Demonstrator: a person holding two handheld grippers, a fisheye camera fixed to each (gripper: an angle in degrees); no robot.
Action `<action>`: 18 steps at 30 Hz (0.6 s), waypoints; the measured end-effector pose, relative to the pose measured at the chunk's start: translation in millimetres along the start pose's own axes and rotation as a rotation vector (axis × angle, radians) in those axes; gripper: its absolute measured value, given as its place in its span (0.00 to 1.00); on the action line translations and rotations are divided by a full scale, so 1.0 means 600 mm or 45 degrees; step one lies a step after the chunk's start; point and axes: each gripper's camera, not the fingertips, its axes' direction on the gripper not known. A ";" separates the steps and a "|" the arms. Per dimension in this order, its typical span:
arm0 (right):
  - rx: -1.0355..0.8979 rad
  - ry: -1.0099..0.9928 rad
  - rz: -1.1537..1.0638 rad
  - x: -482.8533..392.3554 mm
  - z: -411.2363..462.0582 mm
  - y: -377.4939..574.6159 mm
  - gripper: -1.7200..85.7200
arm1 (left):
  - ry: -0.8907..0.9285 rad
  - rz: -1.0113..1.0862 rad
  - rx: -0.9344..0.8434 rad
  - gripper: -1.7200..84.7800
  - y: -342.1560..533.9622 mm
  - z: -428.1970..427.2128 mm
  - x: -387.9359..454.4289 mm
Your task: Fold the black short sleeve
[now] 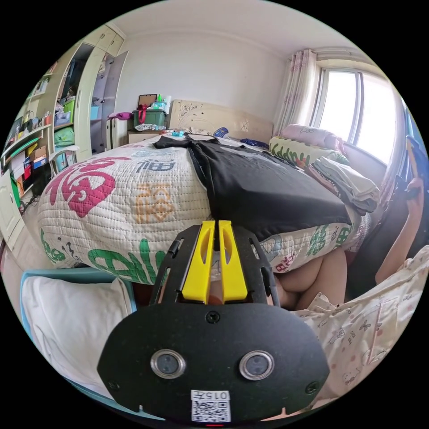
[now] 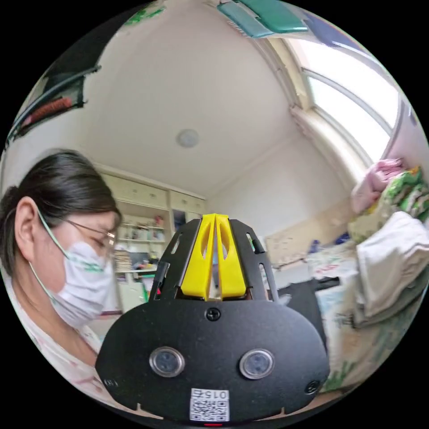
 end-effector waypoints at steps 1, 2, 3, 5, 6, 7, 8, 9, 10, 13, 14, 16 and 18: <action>0.016 -0.120 0.027 -0.026 0.004 -0.001 0.01 | -0.014 0.007 -0.002 0.03 0.003 0.002 0.001; 0.033 -0.217 0.051 -0.047 0.002 -0.003 0.01 | -0.029 0.016 -0.005 0.03 0.008 0.003 0.001; 0.044 -0.251 0.057 -0.057 -0.002 -0.003 0.01 | -0.035 0.021 -0.006 0.03 0.010 0.003 0.001; 0.103 -0.302 0.045 -0.094 -0.024 -0.002 0.01 | -0.043 0.035 -0.010 0.03 0.026 0.004 -0.008; 0.113 -0.310 0.037 -0.102 -0.029 -0.002 0.01 | -0.042 0.034 -0.009 0.03 0.030 0.004 -0.013; 0.118 -0.322 0.030 -0.118 -0.035 -0.001 0.01 | -0.033 0.025 -0.005 0.03 0.039 0.005 -0.024; 0.121 -0.325 0.027 -0.130 -0.037 0.001 0.01 | -0.015 0.009 0.004 0.04 0.047 0.008 -0.038; 0.118 -0.329 0.027 -0.135 -0.037 0.001 0.01 | -0.003 0.000 0.007 0.04 0.051 0.010 -0.045; 0.110 -0.340 0.024 -0.145 -0.033 0.002 0.01 | 0.018 -0.013 0.009 0.04 0.056 0.015 -0.058; 0.111 -0.348 0.003 -0.172 -0.022 0.001 0.01 | 0.032 -0.009 -0.001 0.04 0.062 0.036 -0.077; 0.111 -0.343 -0.028 -0.184 -0.015 0.001 0.01 | 0.031 -0.002 -0.003 0.04 0.065 0.045 -0.082; 0.095 -0.334 -0.087 -0.200 0.000 0.000 0.01 | 0.032 0.006 -0.005 0.05 0.072 0.056 -0.090; 0.060 -0.294 -0.146 -0.205 0.019 0.001 0.01 | 0.058 0.010 0.002 0.06 0.085 0.060 -0.105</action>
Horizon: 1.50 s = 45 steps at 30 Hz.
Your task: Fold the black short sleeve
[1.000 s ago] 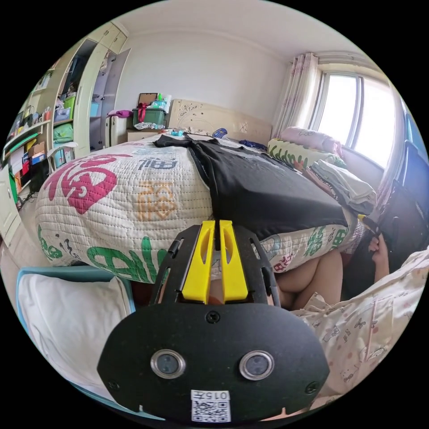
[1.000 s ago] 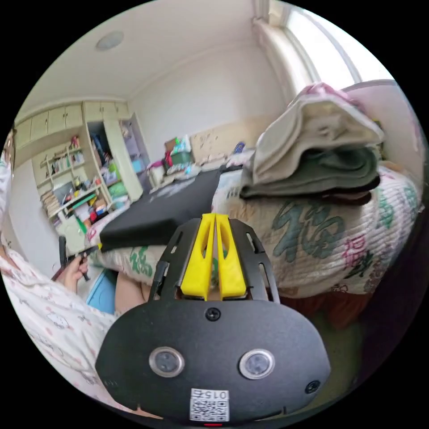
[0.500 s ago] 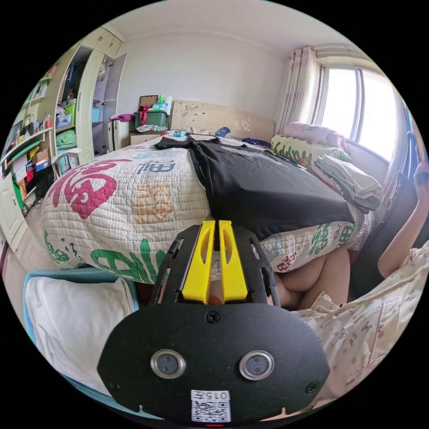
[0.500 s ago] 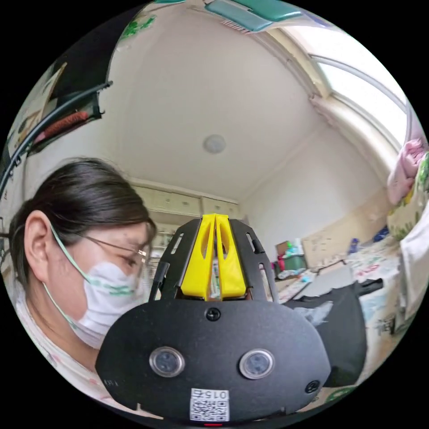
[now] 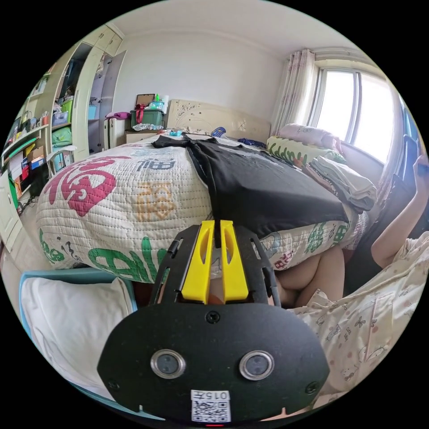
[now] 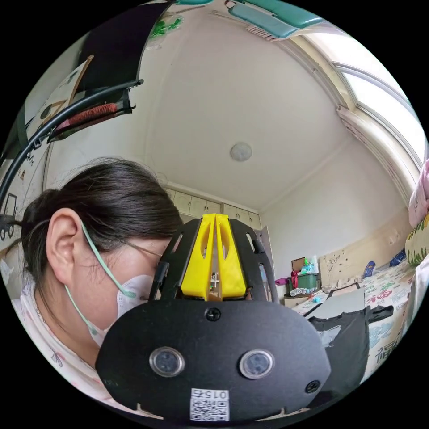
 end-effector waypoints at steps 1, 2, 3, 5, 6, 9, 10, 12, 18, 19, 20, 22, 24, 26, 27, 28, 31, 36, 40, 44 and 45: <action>-0.049 0.078 -0.040 0.010 0.015 0.005 0.01 | 0.018 -0.012 0.003 0.07 0.010 -0.002 -0.017; -0.115 0.191 -0.059 0.033 0.030 0.013 0.02 | 0.023 -0.034 0.001 0.08 0.020 -0.007 -0.039; -0.157 0.249 -0.060 0.050 0.038 0.018 0.02 | 0.026 -0.048 0.004 0.09 0.025 -0.012 -0.051; -0.354 0.444 0.000 0.148 0.067 0.046 0.02 | 0.033 -0.099 0.072 0.10 0.039 -0.048 -0.095; -0.410 0.490 0.018 0.176 0.073 0.055 0.03 | 0.029 -0.105 0.098 0.10 0.040 -0.059 -0.104; -0.728 0.713 0.071 0.318 0.119 0.108 0.07 | -0.012 -0.098 0.227 0.10 0.015 -0.101 -0.133; -0.859 0.791 0.139 0.377 0.142 0.131 0.09 | -0.032 -0.093 0.269 0.11 -0.006 -0.104 -0.139; -1.008 0.834 0.272 0.455 0.175 0.164 0.11 | -0.021 -0.067 0.287 0.11 -0.048 -0.087 -0.144; -1.273 0.873 0.502 0.597 0.294 0.264 0.13 | 0.150 -0.011 0.100 0.14 -0.163 0.110 -0.169; -1.311 0.879 0.514 0.608 0.318 0.276 0.13 | 0.182 -0.017 0.074 0.14 -0.169 0.143 -0.178; -1.346 0.870 0.535 0.616 0.341 0.286 0.14 | 0.200 -0.035 0.048 0.14 -0.171 0.169 -0.188; -1.404 0.851 0.547 0.624 0.376 0.299 0.13 | 0.213 -0.041 0.017 0.13 -0.167 0.199 -0.198; -1.463 0.840 0.537 0.626 0.412 0.308 0.12 | 0.186 -0.039 -0.024 0.12 -0.159 0.224 -0.205; -1.530 0.852 0.483 0.621 0.463 0.313 0.10 | 0.129 -0.011 -0.032 0.11 -0.149 0.242 -0.209; -1.540 0.873 0.457 0.618 0.475 0.312 0.09 | 0.121 -0.007 -0.034 0.11 -0.148 0.244 -0.210; -1.571 0.946 0.396 0.612 0.500 0.310 0.06 | 0.107 0.004 -0.044 0.10 -0.148 0.251 -0.213; -1.598 0.945 0.317 0.593 0.552 0.303 0.03 | 0.053 0.058 -0.066 0.10 -0.150 0.268 -0.210; -1.511 0.963 0.348 0.574 0.612 0.266 0.04 | 0.002 0.104 -0.082 0.10 -0.155 0.291 -0.214; -1.415 0.755 0.513 0.568 0.657 0.219 0.12 | 0.154 0.084 -0.032 0.10 -0.157 0.300 -0.250; -1.575 0.824 0.417 0.549 0.742 0.221 0.10 | 0.194 0.059 -0.052 0.10 -0.163 0.331 -0.285; -1.576 0.833 0.401 0.544 0.751 0.218 0.09 | 0.179 0.065 -0.043 0.09 -0.162 0.333 -0.286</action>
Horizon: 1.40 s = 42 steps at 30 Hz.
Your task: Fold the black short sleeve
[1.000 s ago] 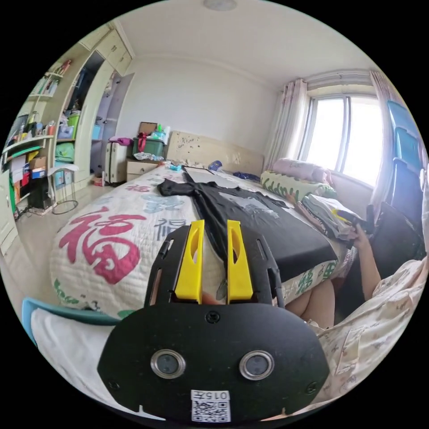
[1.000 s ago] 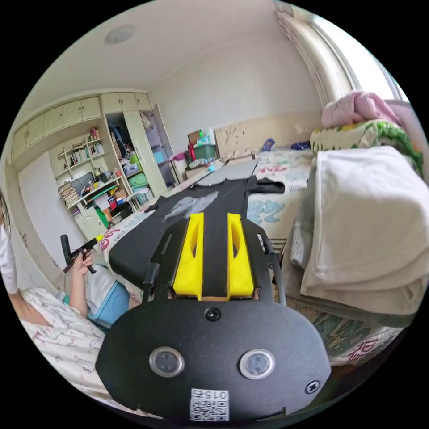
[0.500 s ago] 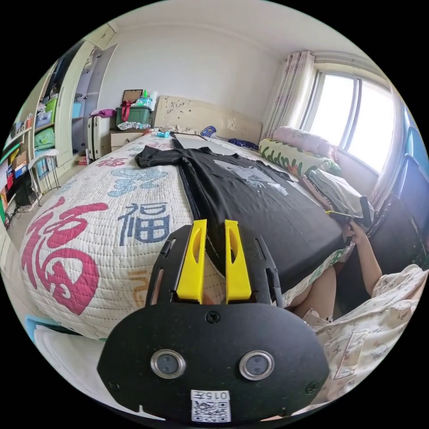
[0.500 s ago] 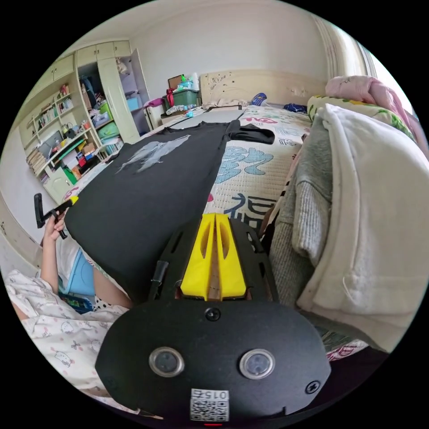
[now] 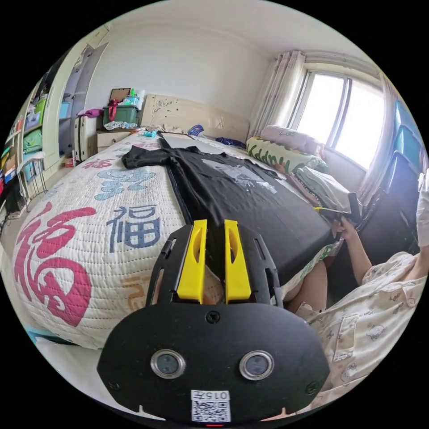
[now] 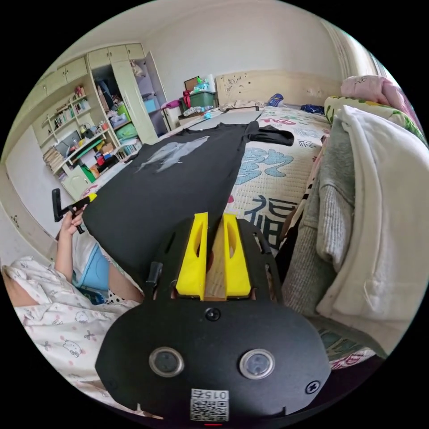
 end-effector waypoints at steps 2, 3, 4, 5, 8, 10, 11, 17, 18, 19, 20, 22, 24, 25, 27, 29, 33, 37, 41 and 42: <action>0.003 0.025 -0.039 -0.032 -0.016 -0.023 0.07 | -0.037 0.051 -0.008 0.08 -0.005 0.008 0.000; 0.003 0.026 -0.039 -0.037 -0.019 -0.029 0.06 | -0.048 0.063 -0.009 0.08 -0.006 0.010 0.000; 0.001 0.022 -0.033 -0.046 -0.026 -0.041 0.04 | -0.071 0.087 -0.014 0.08 -0.008 0.015 0.001; -0.002 0.017 -0.034 -0.054 -0.032 -0.053 0.04 | -0.091 0.107 -0.018 0.08 -0.012 0.020 0.002; -0.007 0.000 -0.032 -0.074 -0.049 -0.084 0.03 | -0.116 0.132 -0.034 0.08 -0.024 0.030 -0.004; -0.011 -0.013 -0.022 -0.083 -0.059 -0.104 0.03 | -0.123 0.141 -0.035 0.08 -0.031 0.036 -0.010; -0.011 -0.022 -0.013 -0.090 -0.068 -0.118 0.03 | -0.128 0.147 -0.033 0.08 -0.035 0.040 -0.015; 0.072 0.119 0.014 -0.133 -0.174 -0.204 0.09 | -0.124 0.148 -0.050 0.09 -0.068 0.050 -0.049; 0.107 0.137 0.013 -0.137 -0.192 -0.215 0.09 | -0.111 0.141 -0.047 0.09 -0.072 0.048 -0.056; 0.179 0.150 0.028 -0.142 -0.226 -0.242 0.10 | -0.087 0.123 -0.019 0.10 -0.081 0.035 -0.071; 0.257 0.144 0.051 -0.145 -0.258 -0.276 0.11 | -0.081 0.091 0.044 0.10 -0.091 0.013 -0.086; 0.368 0.086 0.094 -0.142 -0.293 -0.339 0.11 | -0.092 0.068 0.166 0.10 -0.115 -0.026 -0.098; 0.443 -0.015 0.137 -0.127 -0.304 -0.418 0.11 | -0.090 0.079 0.263 0.10 -0.157 -0.050 -0.098; 0.467 -0.050 0.173 -0.111 -0.295 -0.478 0.12 | -0.057 0.109 0.284 0.10 -0.196 -0.049 -0.091; 0.444 0.009 0.243 -0.082 -0.259 -0.579 0.13 | 0.058 0.164 0.258 0.10 -0.268 -0.024 -0.078; 0.387 0.247 0.365 -0.045 -0.191 -0.701 0.13 | 0.211 0.217 0.188 0.10 -0.373 0.041 -0.054; 0.230 0.356 0.480 0.021 -0.098 -0.842 0.13 | 0.197 0.281 0.082 0.10 -0.516 0.167 0.014; 0.053 0.372 0.678 0.130 -0.020 -0.941 0.14 | 0.245 0.383 -0.068 0.11 -0.670 0.341 0.102; 0.040 0.283 0.807 0.184 -0.042 -0.953 0.12 | 0.228 0.386 -0.246 0.12 -0.830 0.561 0.184; 0.049 0.256 0.813 0.188 -0.050 -0.952 0.11 | 0.237 0.373 -0.264 0.12 -0.852 0.596 0.196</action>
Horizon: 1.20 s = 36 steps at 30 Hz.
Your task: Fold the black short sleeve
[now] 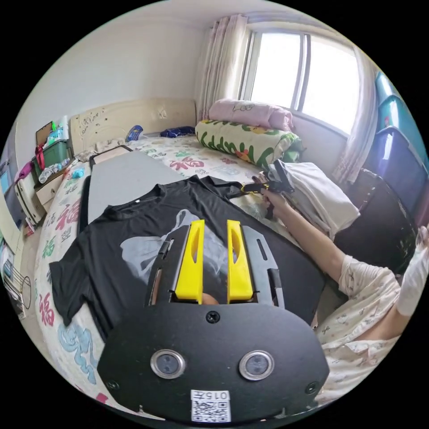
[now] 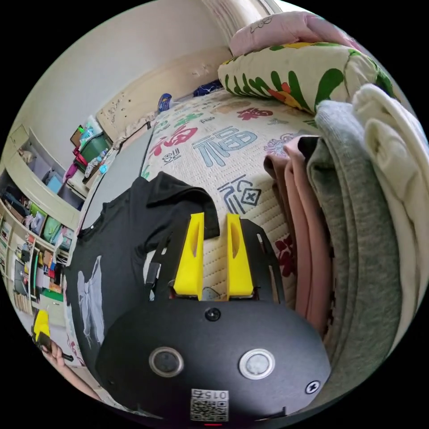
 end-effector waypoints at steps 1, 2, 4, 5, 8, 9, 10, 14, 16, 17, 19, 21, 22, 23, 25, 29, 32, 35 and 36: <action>0.002 -0.044 0.020 0.011 -0.012 -0.008 0.11 | 0.040 -0.033 -0.018 0.12 -0.062 0.064 -0.002; 0.002 -0.082 0.048 0.024 -0.024 -0.017 0.11 | 0.086 -0.077 -0.026 0.13 -0.124 0.132 -0.004; 0.000 -0.131 0.100 0.045 -0.040 -0.028 0.09 | 0.121 -0.175 -0.041 0.14 -0.213 0.241 -0.010; -0.003 -0.159 0.137 0.060 -0.050 -0.033 0.08 | 0.122 -0.242 -0.057 0.14 -0.266 0.315 -0.013; -0.020 -0.239 0.141 0.078 -0.073 -0.043 0.03 | 0.047 -0.344 -0.154 0.15 -0.365 0.492 -0.016; -0.025 -0.238 0.136 0.077 -0.077 -0.044 0.03 | 0.010 -0.353 -0.183 0.15 -0.379 0.523 -0.017; -0.024 -0.227 0.130 0.077 -0.087 -0.045 0.02 | -0.071 -0.367 -0.245 0.15 -0.405 0.578 -0.021; -0.038 -0.262 0.108 0.086 -0.115 -0.041 0.01 | -0.131 -0.370 -0.290 0.15 -0.447 0.669 -0.031; -0.018 -0.311 0.100 0.096 -0.127 -0.034 0.01 | -0.112 -0.357 -0.296 0.14 -0.454 0.688 -0.031; -0.003 -0.353 0.083 0.101 -0.137 -0.027 0.01 | -0.106 -0.350 -0.316 0.12 -0.460 0.698 -0.034; 0.012 -0.378 0.076 0.111 -0.151 -0.011 0.01 | -0.100 -0.350 -0.301 0.06 -0.463 0.697 -0.042; 0.032 -0.384 0.066 0.121 -0.167 0.008 0.01 | -0.097 -0.374 -0.238 0.03 -0.459 0.675 -0.053; 0.056 -0.399 0.048 0.126 -0.180 0.023 0.01 | -0.093 -0.408 -0.182 0.02 -0.453 0.651 -0.066; 0.096 -0.424 0.016 0.129 -0.196 0.038 0.01 | -0.077 -0.455 -0.108 0.02 -0.442 0.620 -0.080; 0.146 -0.457 -0.071 0.125 -0.222 0.064 0.01 | -0.032 -0.499 -0.010 0.02 -0.427 0.565 -0.102; 0.117 -0.573 -0.492 0.058 -0.266 0.151 0.01 | -0.057 -0.462 0.121 0.02 -0.367 0.411 -0.148; -0.017 -0.701 -0.803 -0.006 -0.274 0.236 0.01 | -0.154 -0.395 0.163 0.02 -0.289 0.307 -0.181; -0.110 -0.732 -1.020 -0.051 -0.268 0.325 0.01 | -0.219 -0.334 0.123 0.02 -0.204 0.251 -0.210; -0.124 -0.723 -1.058 -0.059 -0.265 0.342 0.01 | -0.222 -0.323 0.108 0.02 -0.187 0.246 -0.216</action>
